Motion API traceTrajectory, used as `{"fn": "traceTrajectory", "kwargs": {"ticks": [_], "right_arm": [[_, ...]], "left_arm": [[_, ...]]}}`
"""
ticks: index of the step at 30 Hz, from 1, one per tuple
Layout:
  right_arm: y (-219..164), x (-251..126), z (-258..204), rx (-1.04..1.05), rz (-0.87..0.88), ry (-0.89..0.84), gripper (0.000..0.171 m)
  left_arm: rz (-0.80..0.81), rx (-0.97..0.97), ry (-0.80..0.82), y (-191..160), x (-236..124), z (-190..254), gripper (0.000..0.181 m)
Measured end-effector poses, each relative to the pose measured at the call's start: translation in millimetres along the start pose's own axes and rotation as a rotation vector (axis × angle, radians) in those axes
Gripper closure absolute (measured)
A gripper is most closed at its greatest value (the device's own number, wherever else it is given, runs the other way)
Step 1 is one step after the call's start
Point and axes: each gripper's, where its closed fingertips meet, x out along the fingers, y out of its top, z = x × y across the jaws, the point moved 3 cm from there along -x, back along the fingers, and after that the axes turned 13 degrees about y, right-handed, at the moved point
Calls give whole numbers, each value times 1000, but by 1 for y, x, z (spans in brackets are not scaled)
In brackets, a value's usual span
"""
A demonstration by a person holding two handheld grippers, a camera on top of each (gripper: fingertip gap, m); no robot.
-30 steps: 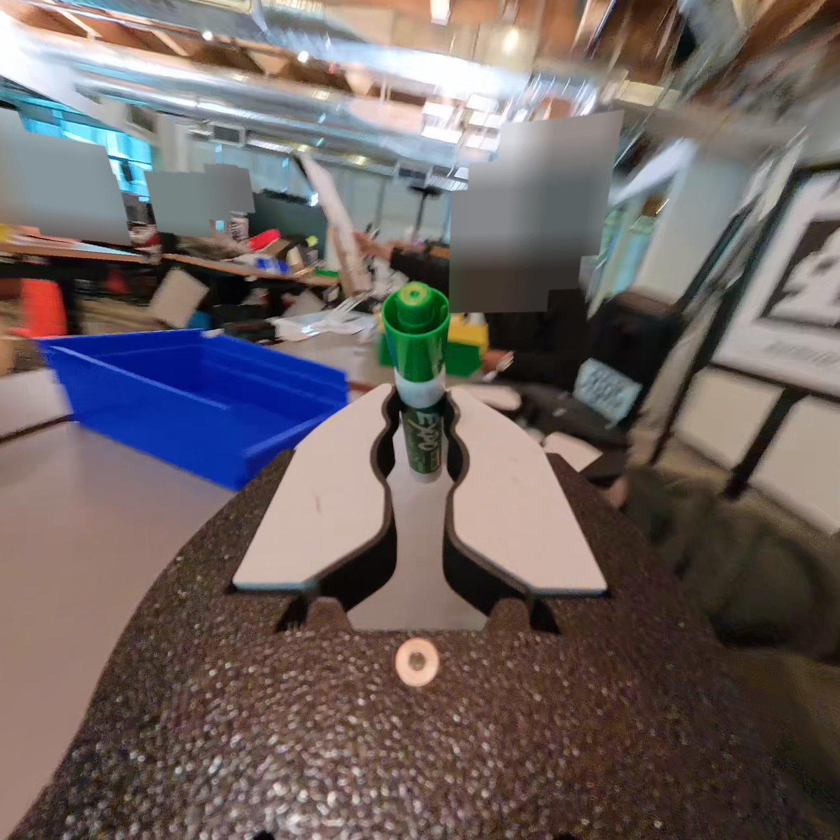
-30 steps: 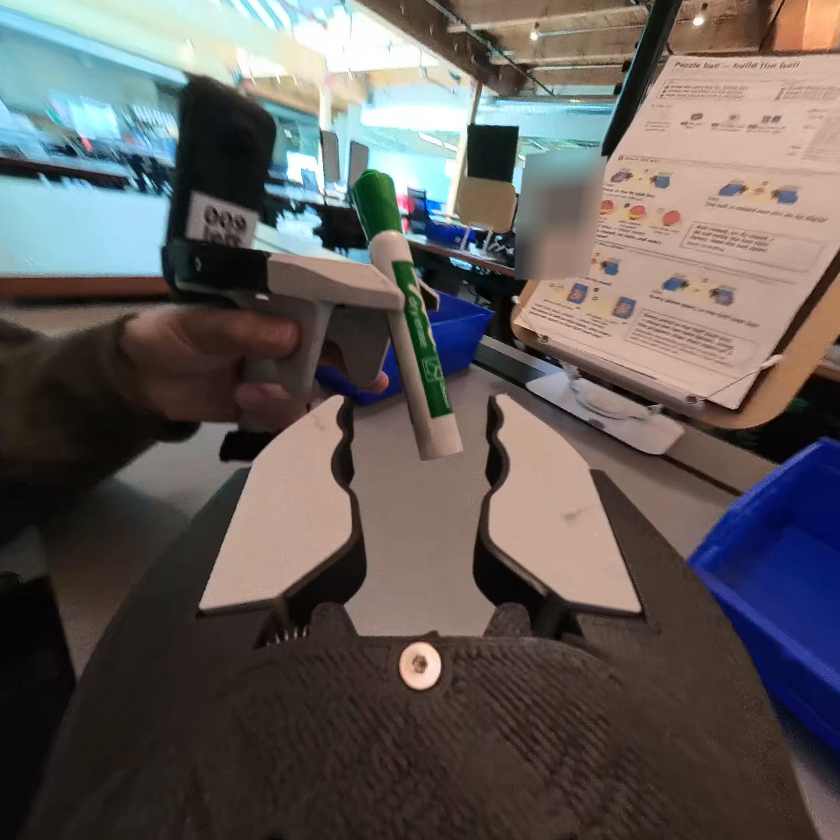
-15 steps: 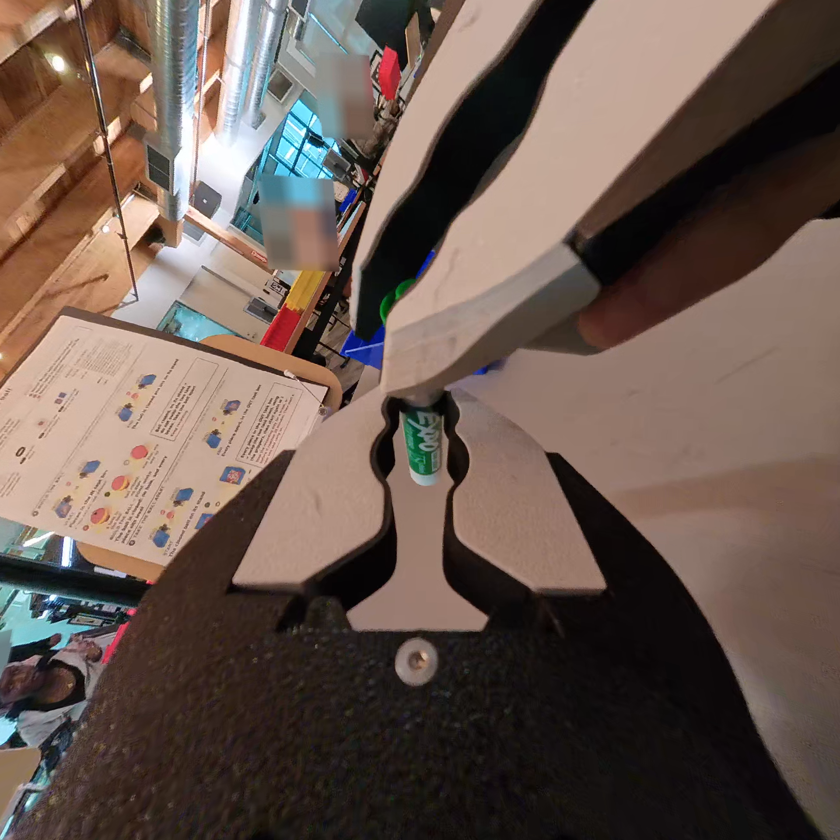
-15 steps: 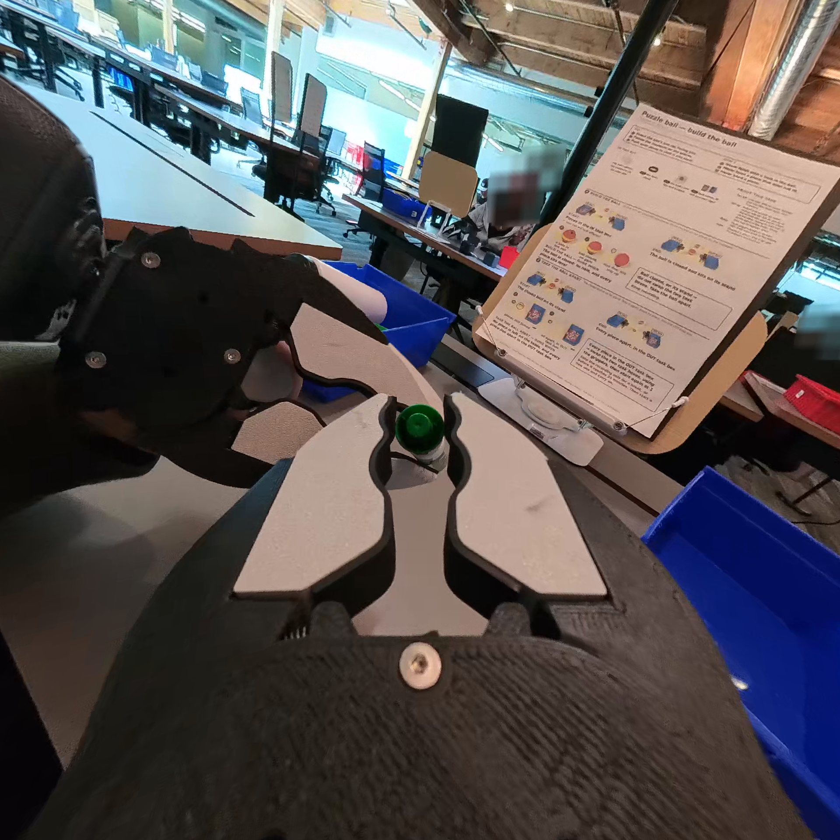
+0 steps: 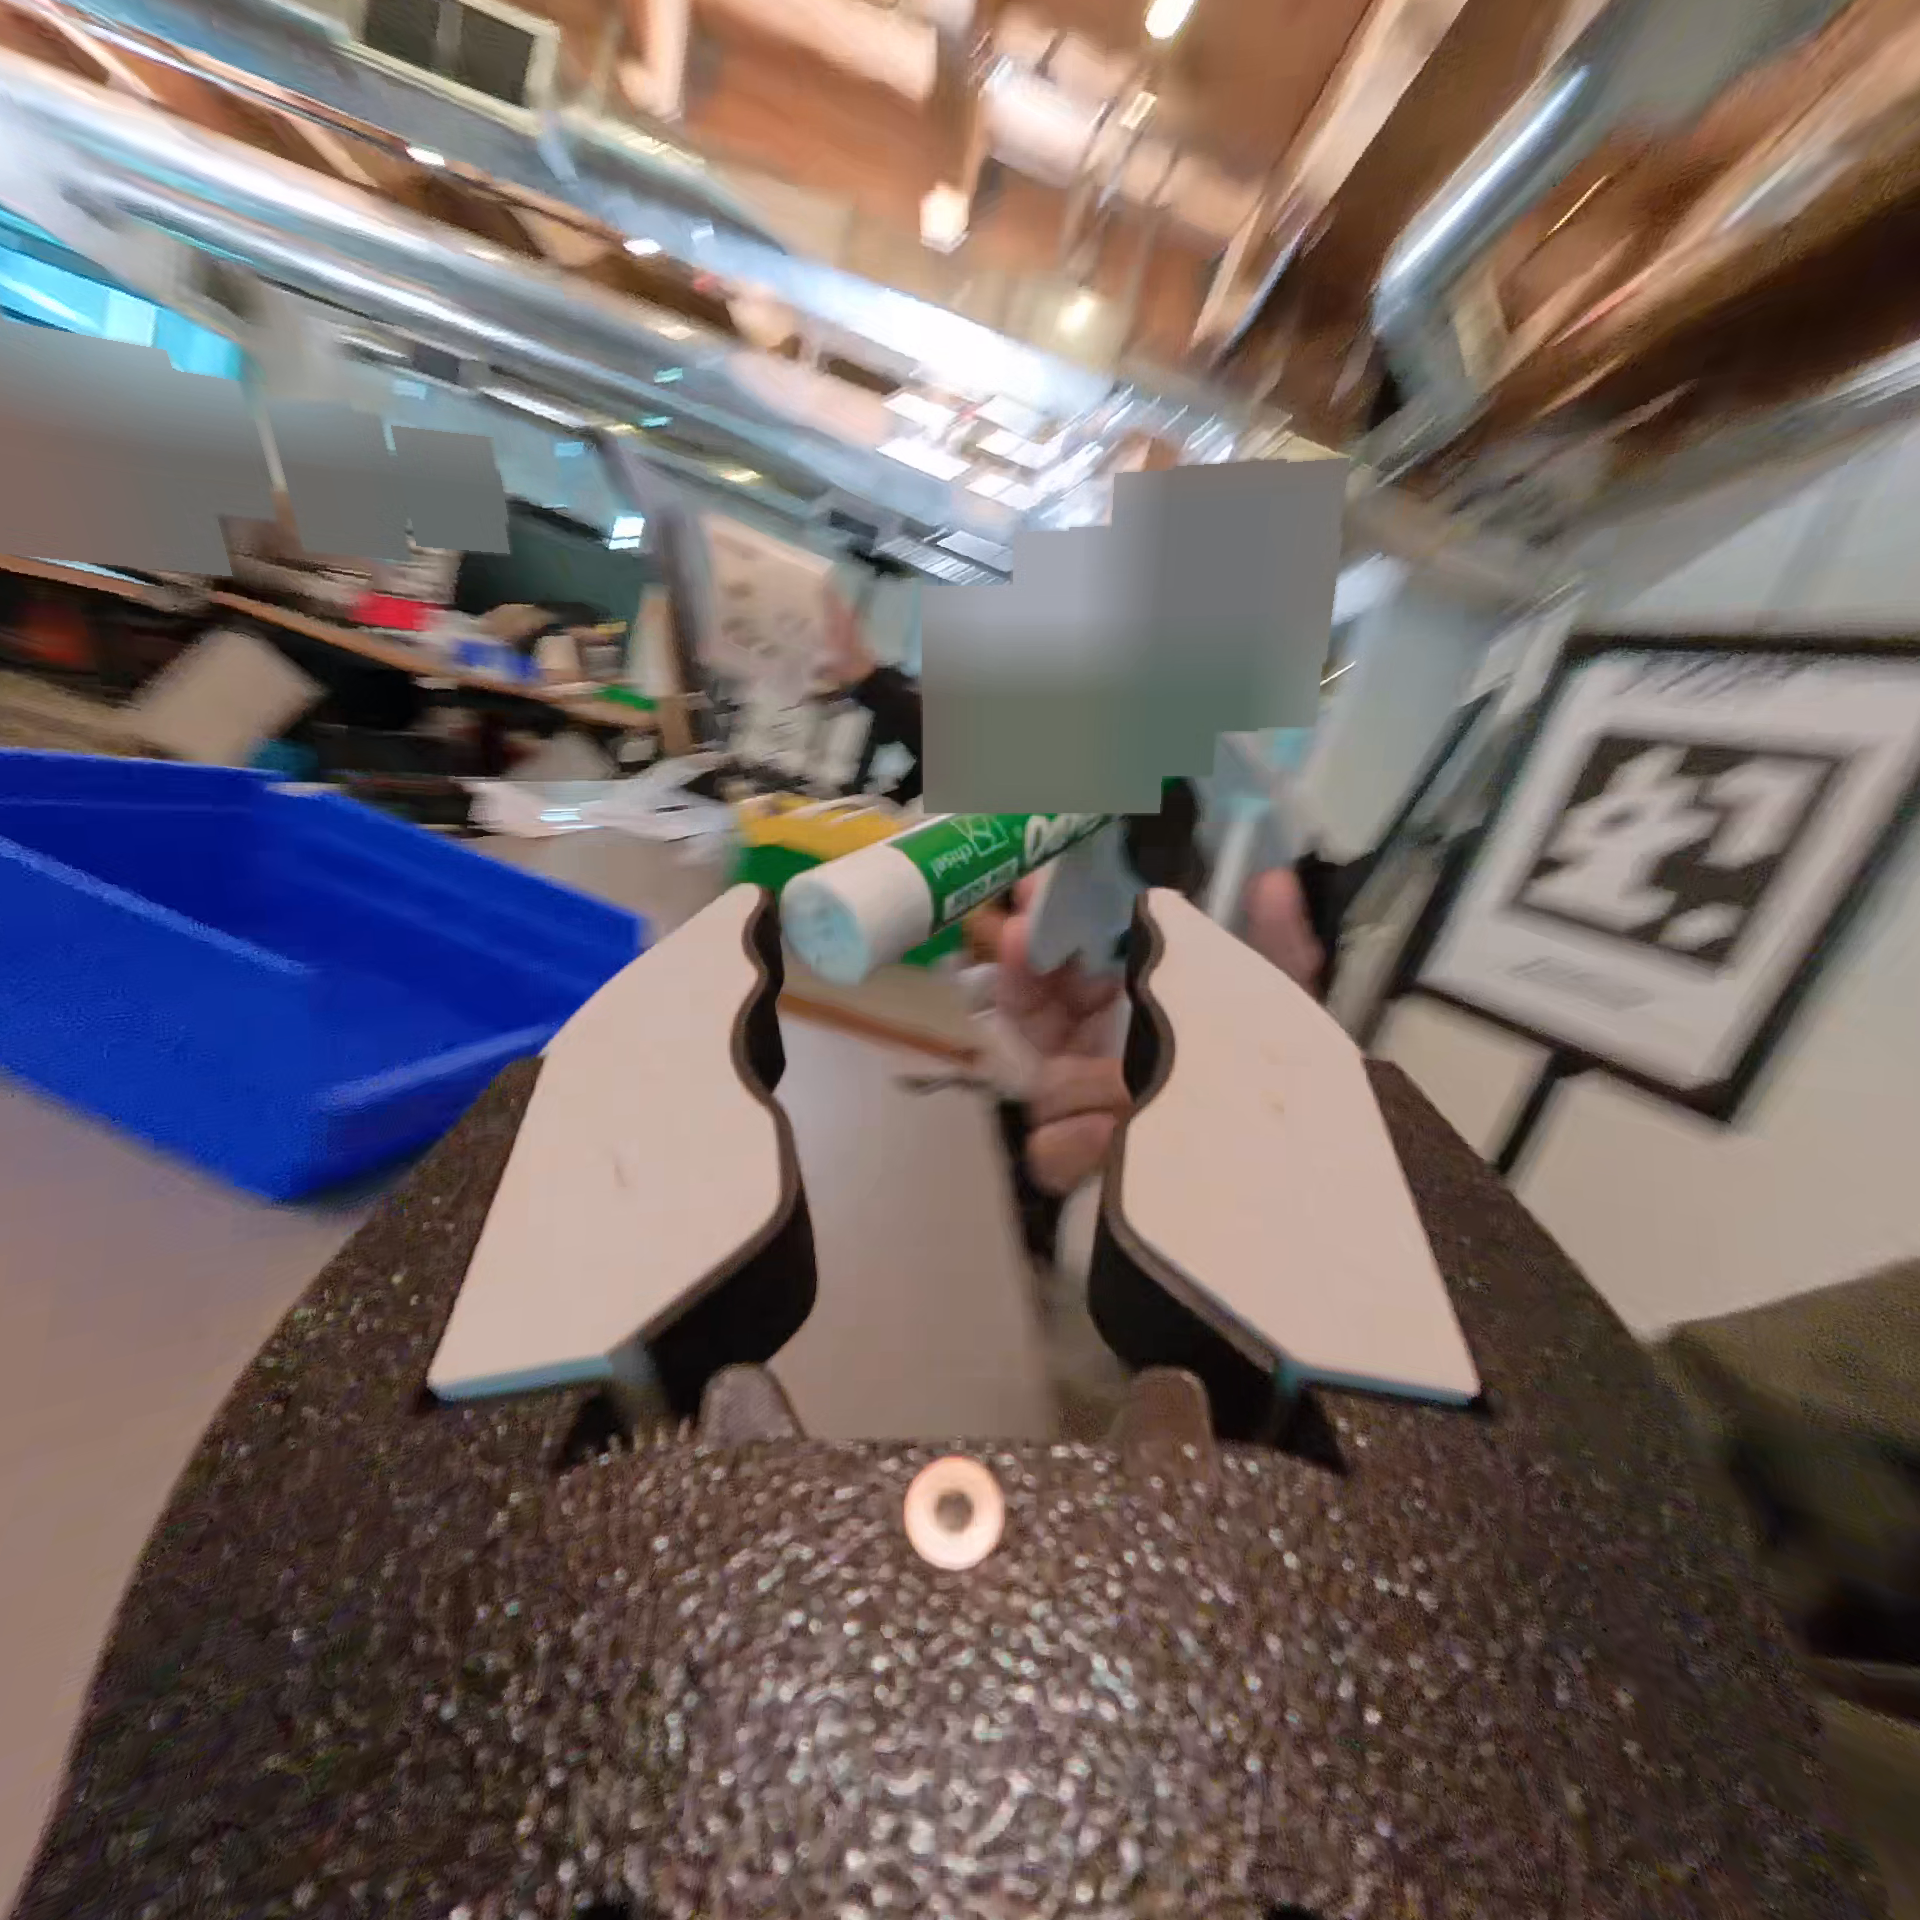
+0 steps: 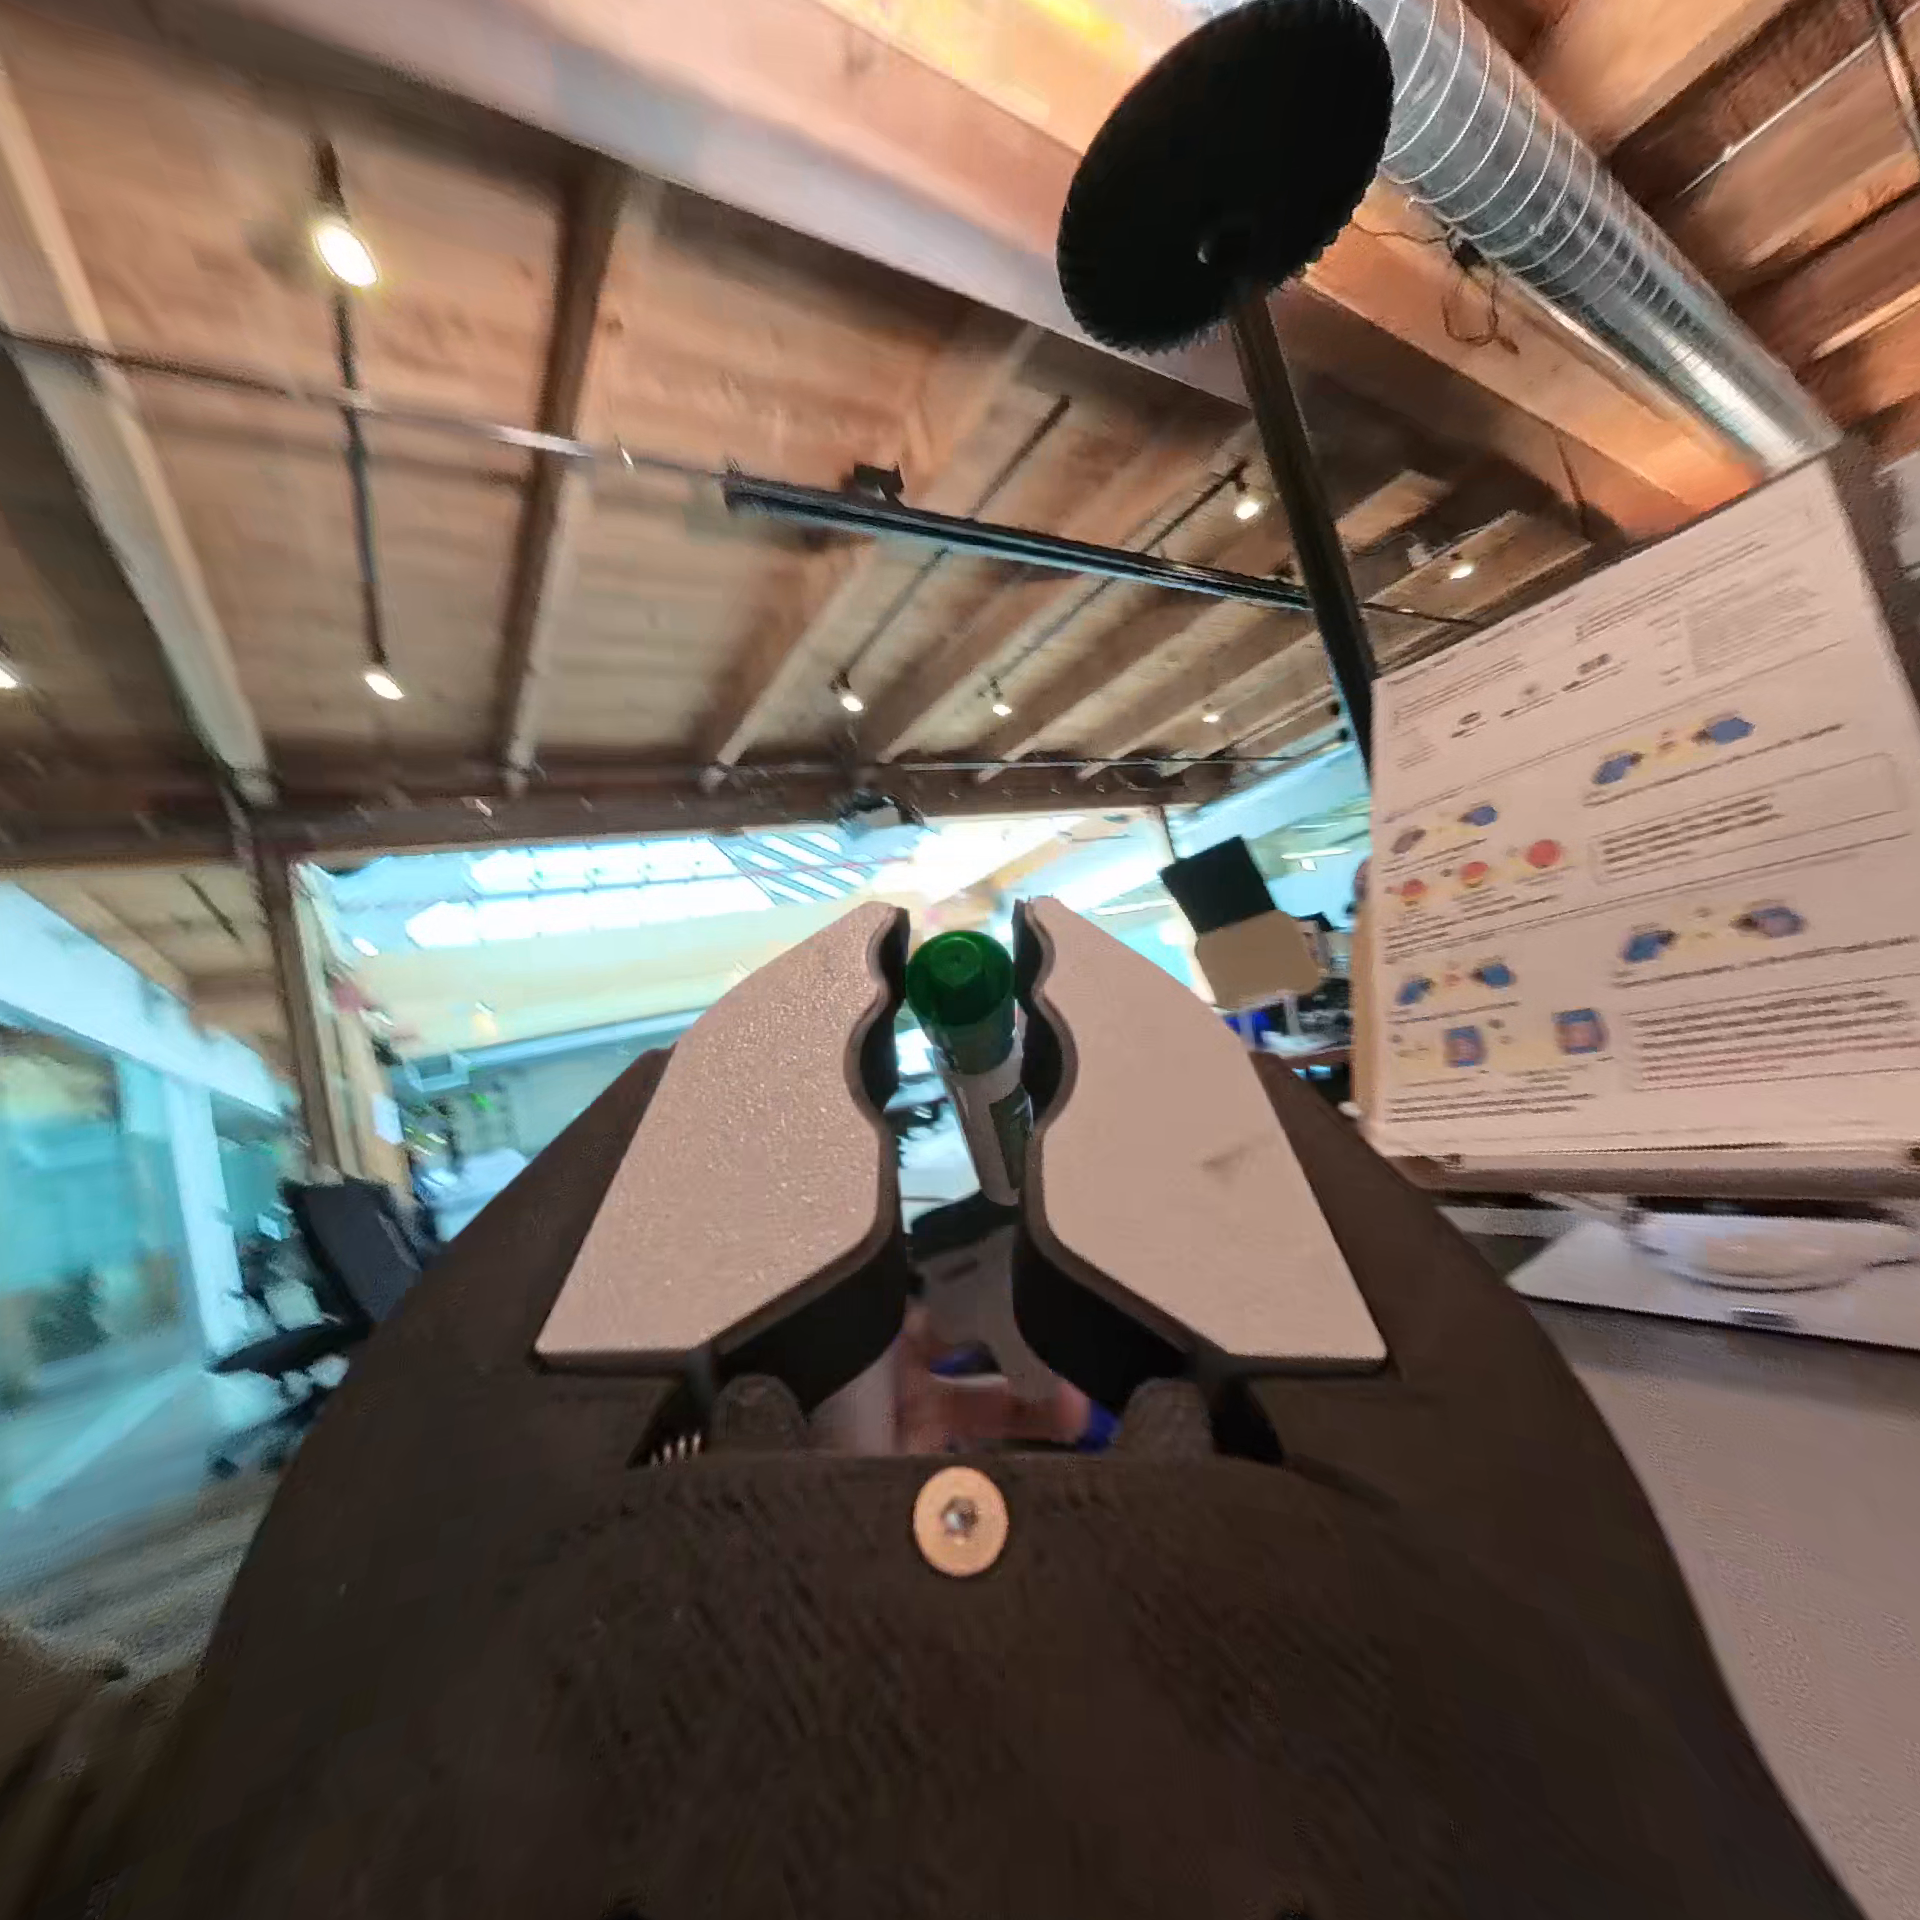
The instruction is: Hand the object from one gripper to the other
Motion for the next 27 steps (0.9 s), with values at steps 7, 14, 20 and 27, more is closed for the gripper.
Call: {"fn": "traceTrajectory", "kwargs": {"ticks": [7, 14, 20, 27], "right_arm": [[-12, -1, -2, 143, 91, 87, 152], [-21, 1, -6, 137, 4, 139, 151], [-38, -13, 6, -278, -411, 8, 129], [-88, -18, 14, -1105, -1026, -61, 109]], "left_arm": [[81, -235, -246, 0, -3, 15, 138], [17, -211, -315, -5, -7, 15, 161], [-165, -5, -46, -9, -10, -15, 161], [-410, 79, 200, -17, -18, -33, 161]]}}
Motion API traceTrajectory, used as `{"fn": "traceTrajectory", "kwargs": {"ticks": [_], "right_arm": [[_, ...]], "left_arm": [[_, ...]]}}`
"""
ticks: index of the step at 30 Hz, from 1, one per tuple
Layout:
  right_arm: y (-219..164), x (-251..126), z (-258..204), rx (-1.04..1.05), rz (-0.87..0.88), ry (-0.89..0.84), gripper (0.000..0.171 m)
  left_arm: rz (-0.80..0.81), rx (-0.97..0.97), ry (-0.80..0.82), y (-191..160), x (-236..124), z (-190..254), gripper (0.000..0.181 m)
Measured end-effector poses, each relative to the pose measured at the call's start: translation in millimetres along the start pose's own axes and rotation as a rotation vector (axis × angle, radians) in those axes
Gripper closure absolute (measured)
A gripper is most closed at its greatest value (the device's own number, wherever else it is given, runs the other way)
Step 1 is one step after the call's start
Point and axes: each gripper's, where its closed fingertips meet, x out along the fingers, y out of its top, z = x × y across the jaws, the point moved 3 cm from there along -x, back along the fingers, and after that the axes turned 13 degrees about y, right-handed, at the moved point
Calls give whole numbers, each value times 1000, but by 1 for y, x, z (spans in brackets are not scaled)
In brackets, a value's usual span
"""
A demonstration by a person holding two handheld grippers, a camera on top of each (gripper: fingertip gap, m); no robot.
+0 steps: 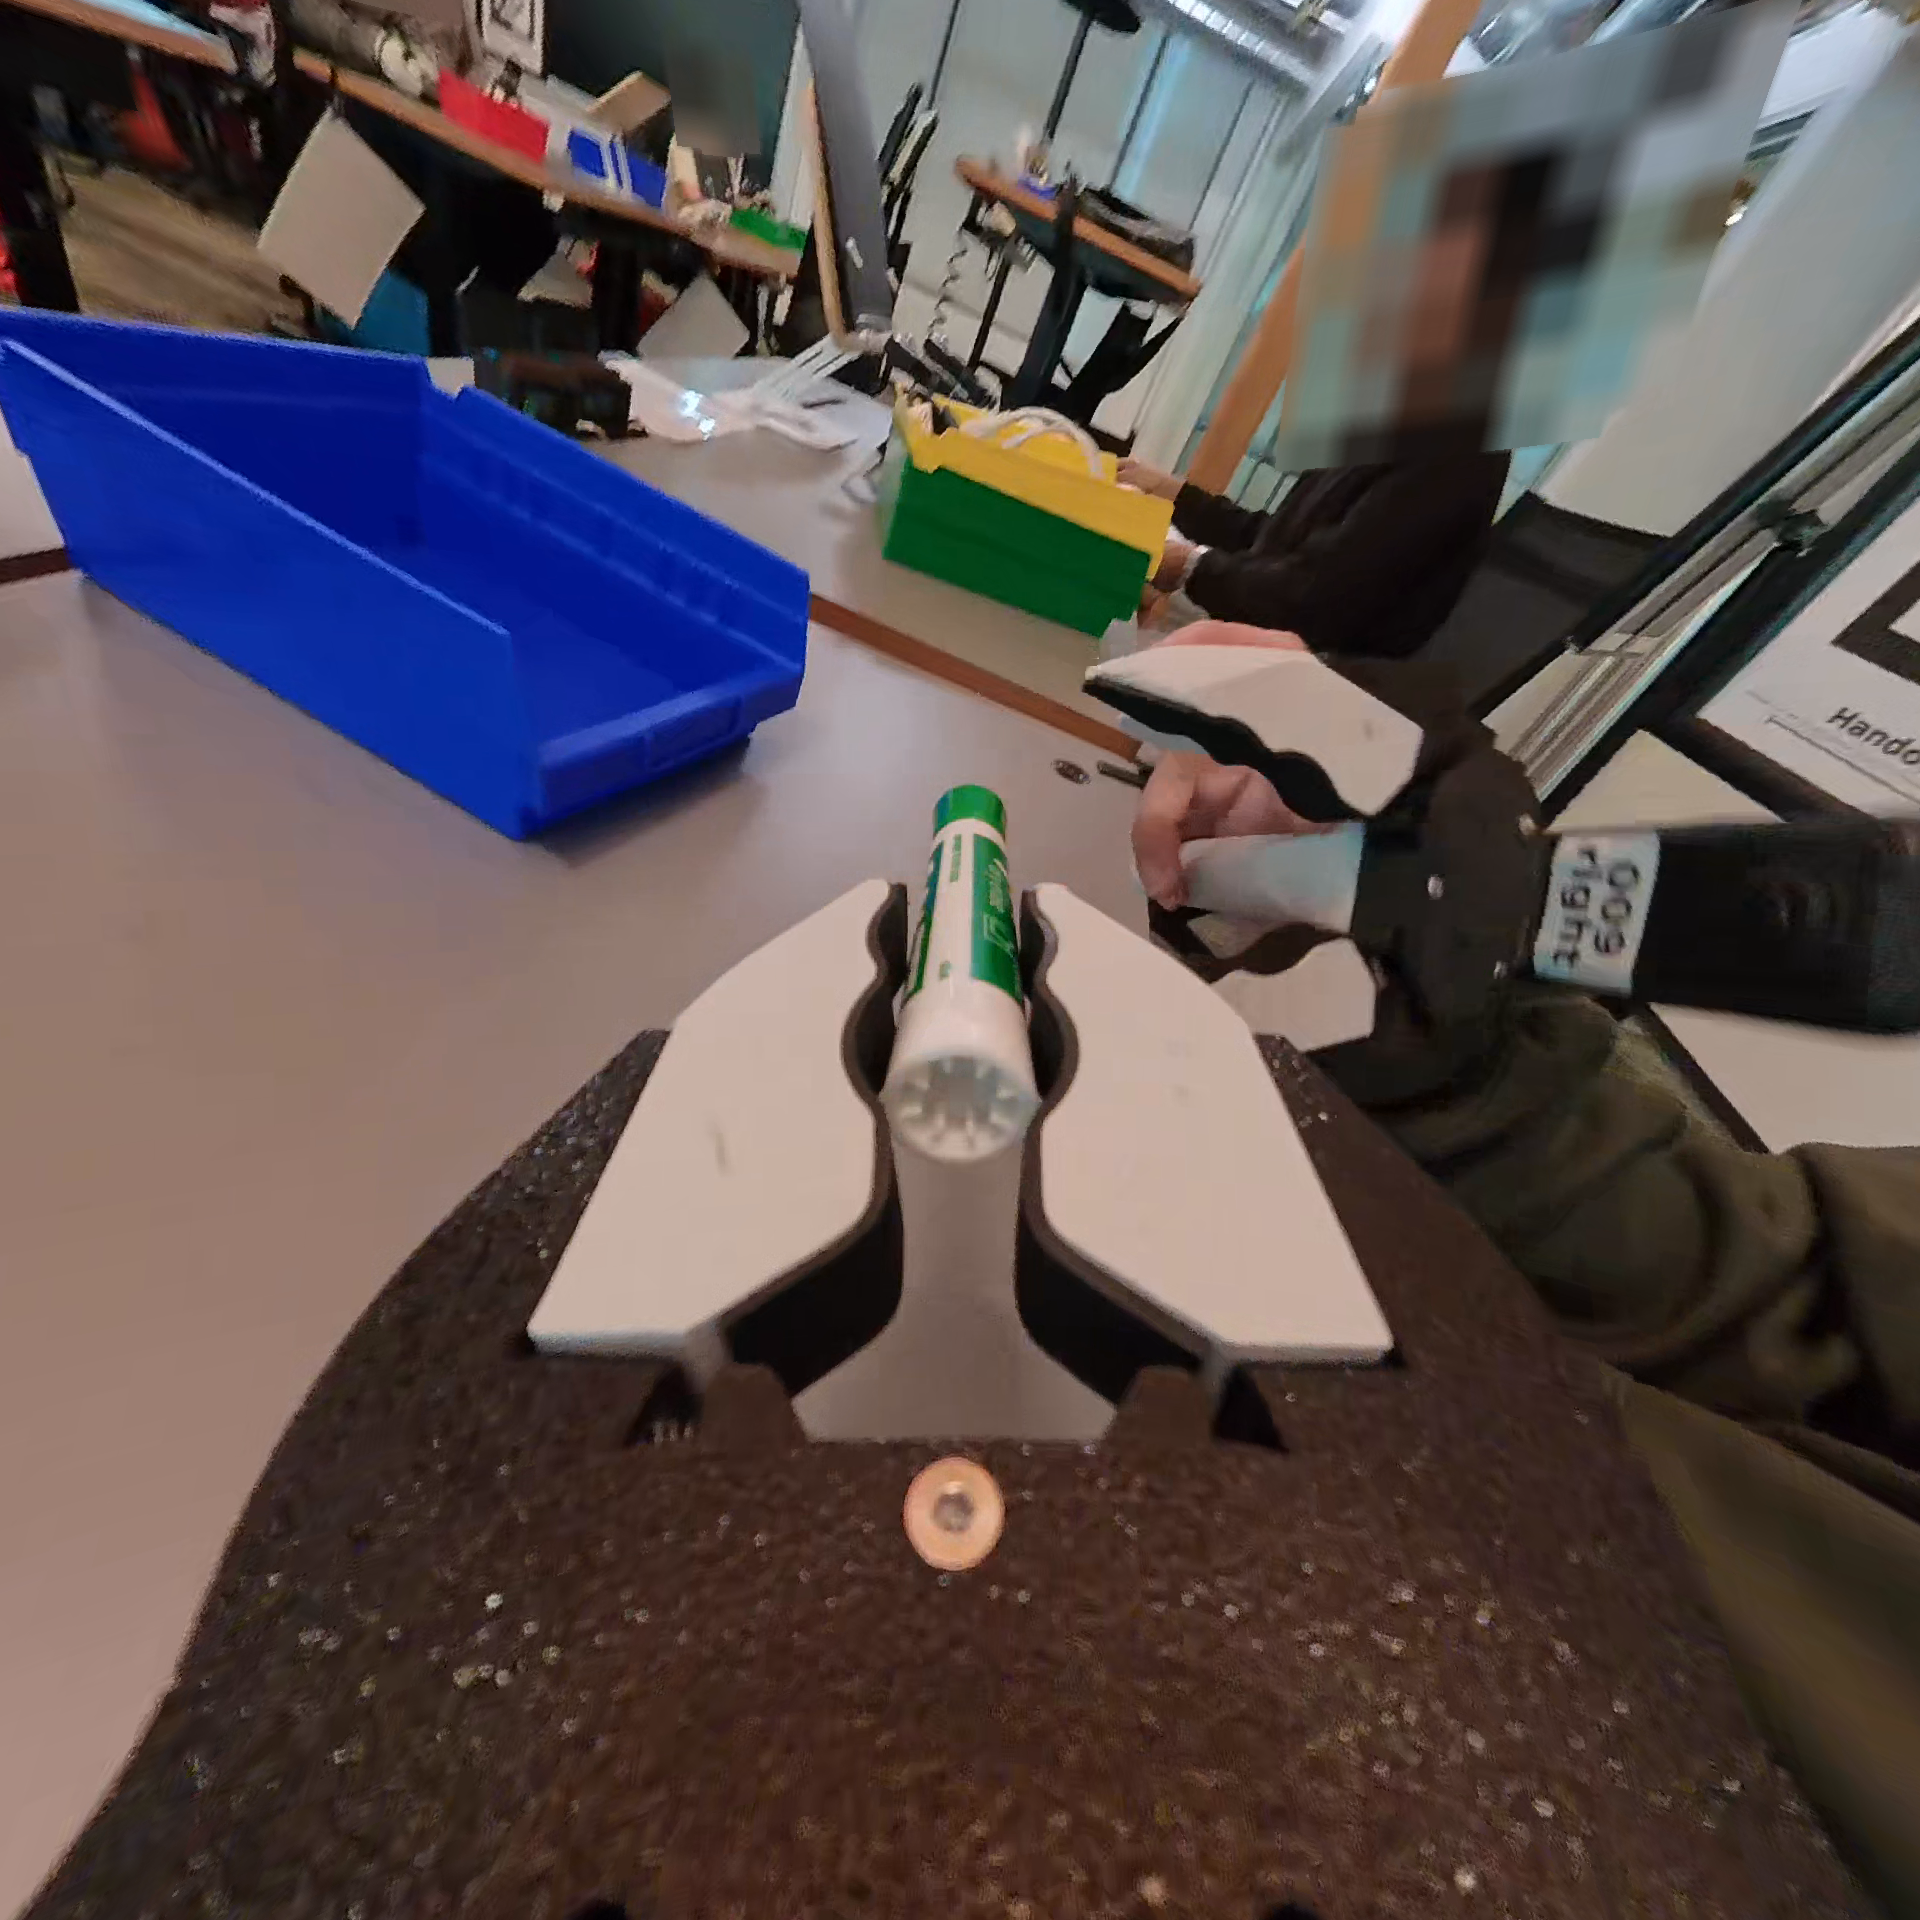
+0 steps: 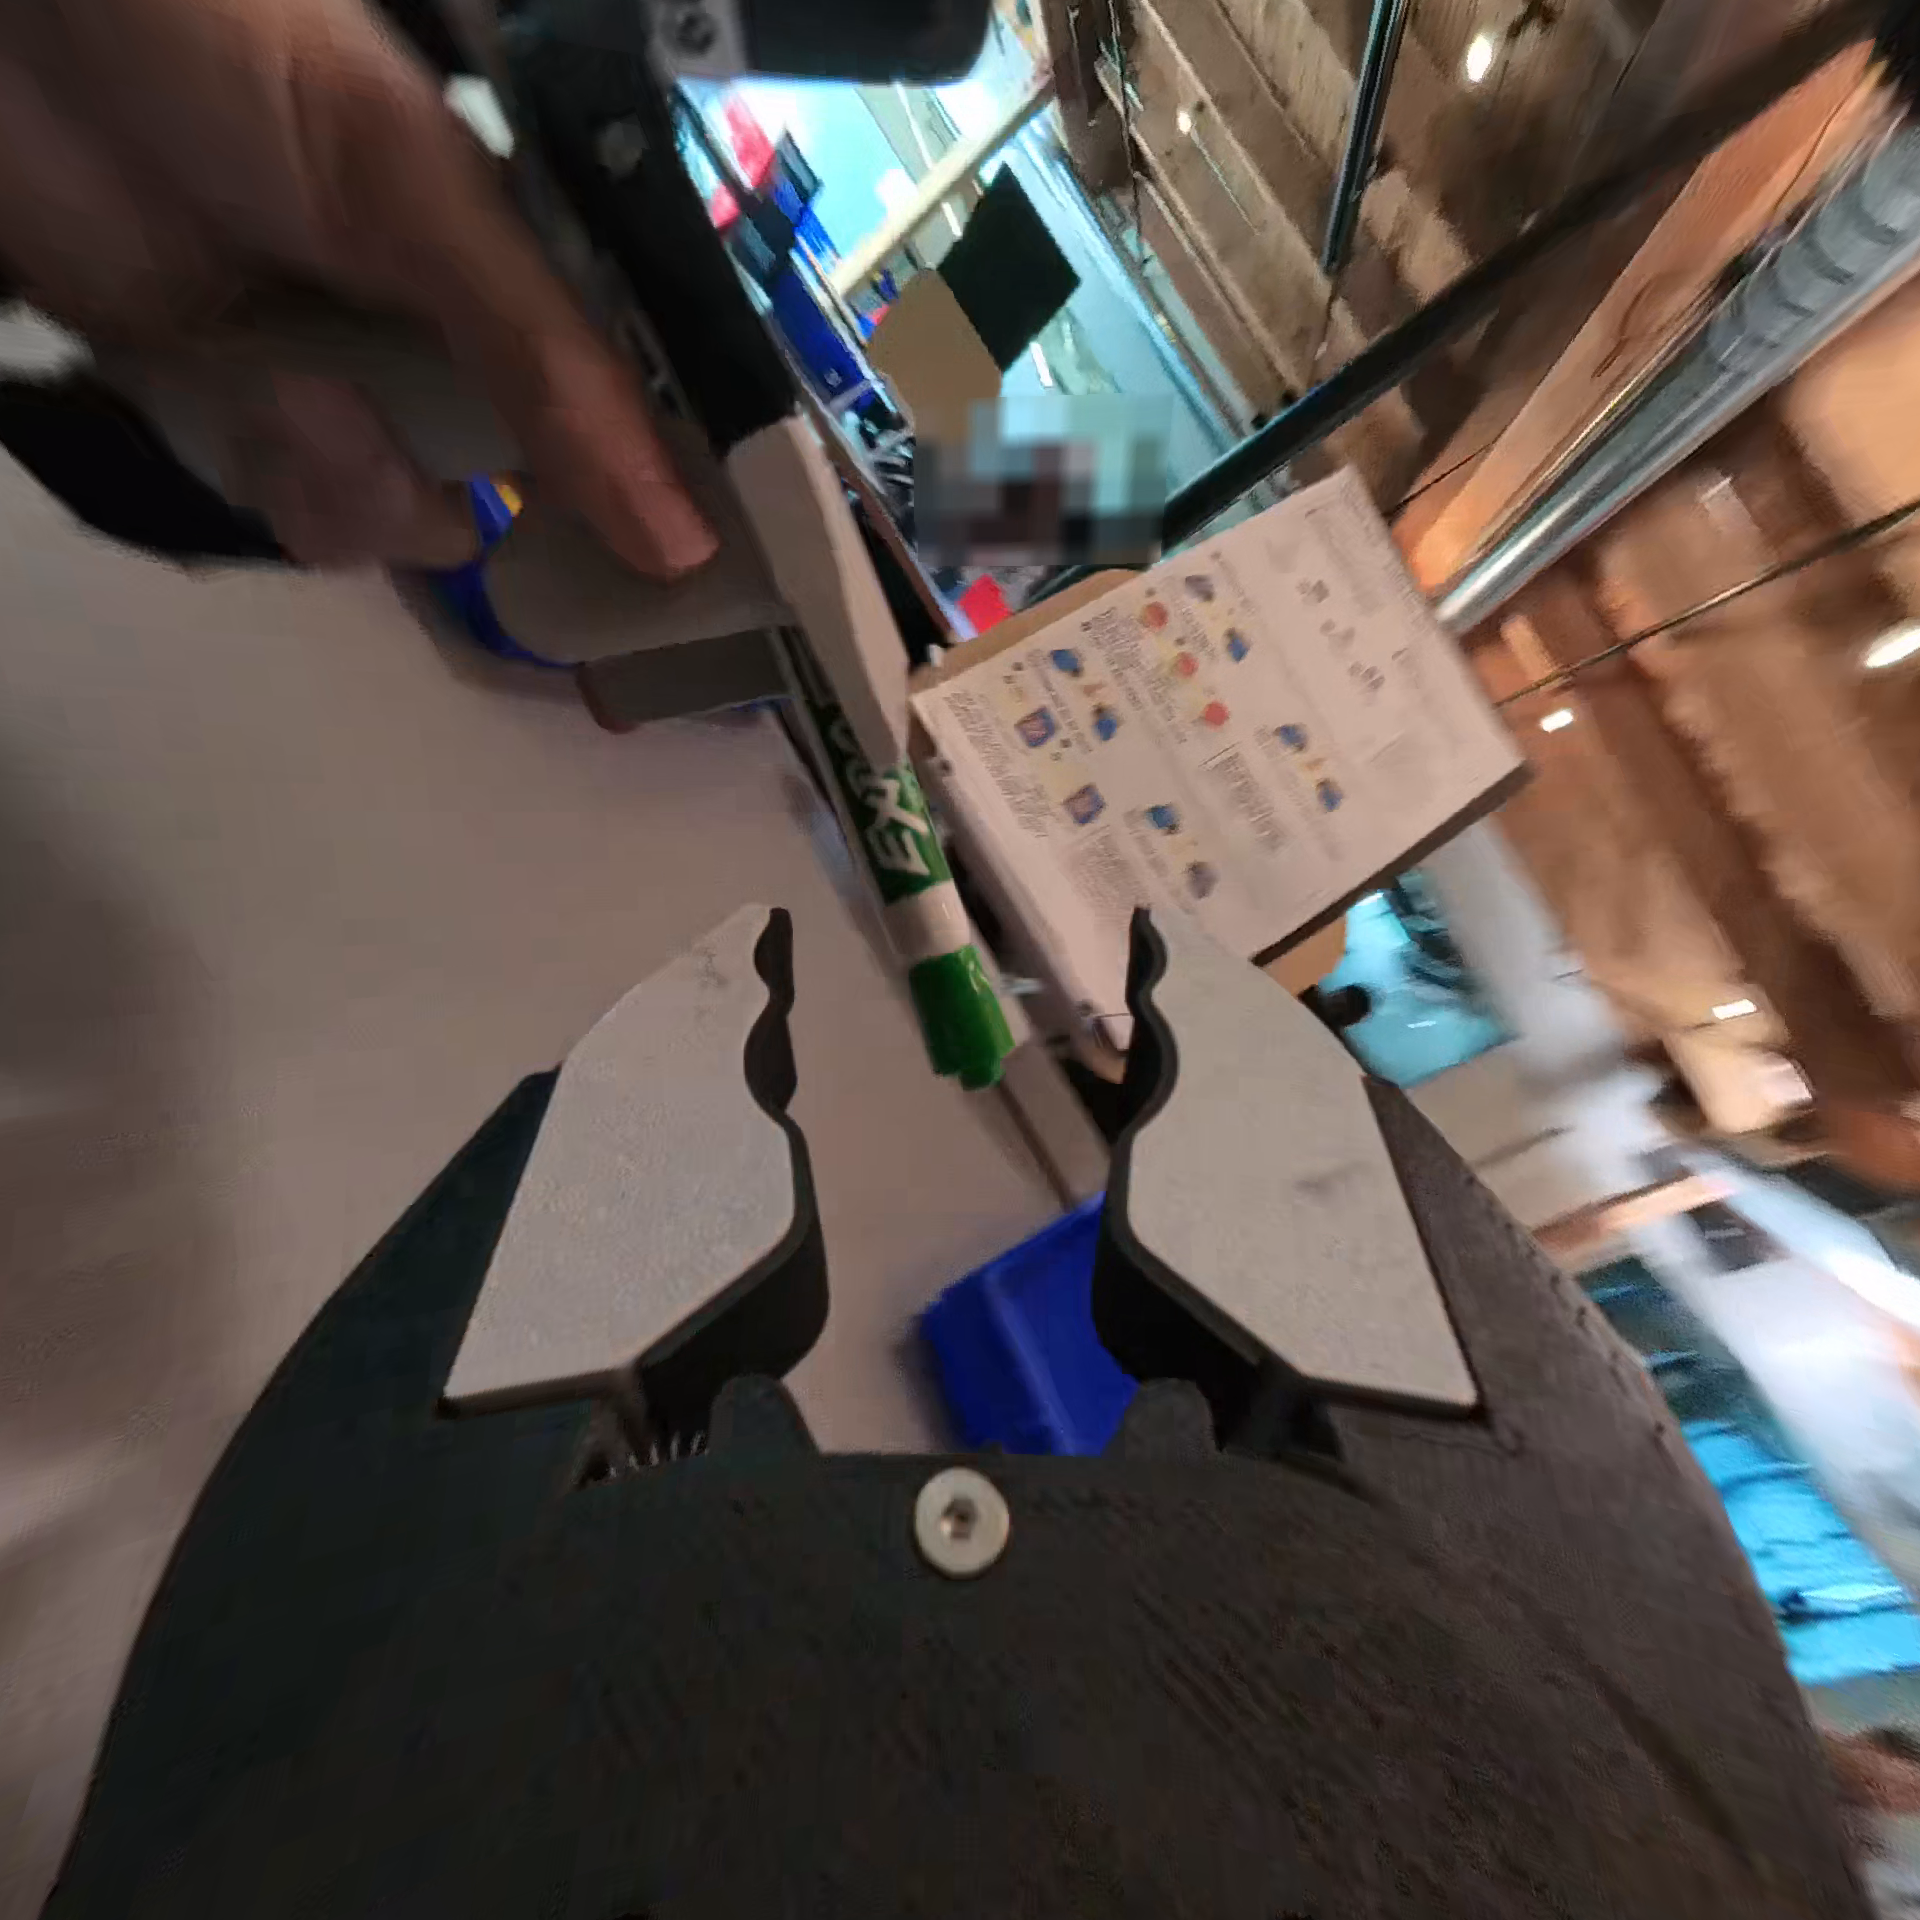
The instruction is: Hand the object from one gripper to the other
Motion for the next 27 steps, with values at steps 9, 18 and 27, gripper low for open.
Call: {"fn": "traceTrajectory", "kwargs": {"ticks": [9, 18, 27], "right_arm": [[3, 27, -13, -275, -167, -104, 145], [-2, 29, -12, -79, -128, -95, 153], [-62, 22, 38, 322, -210, -119, 152]], "left_arm": [[-66, 15, 87, -8, 11, 12, 161], [-37, 77, 139, -8, 16, 10, 159], [173, 52, 147, 25, -12, -4, 141]]}}
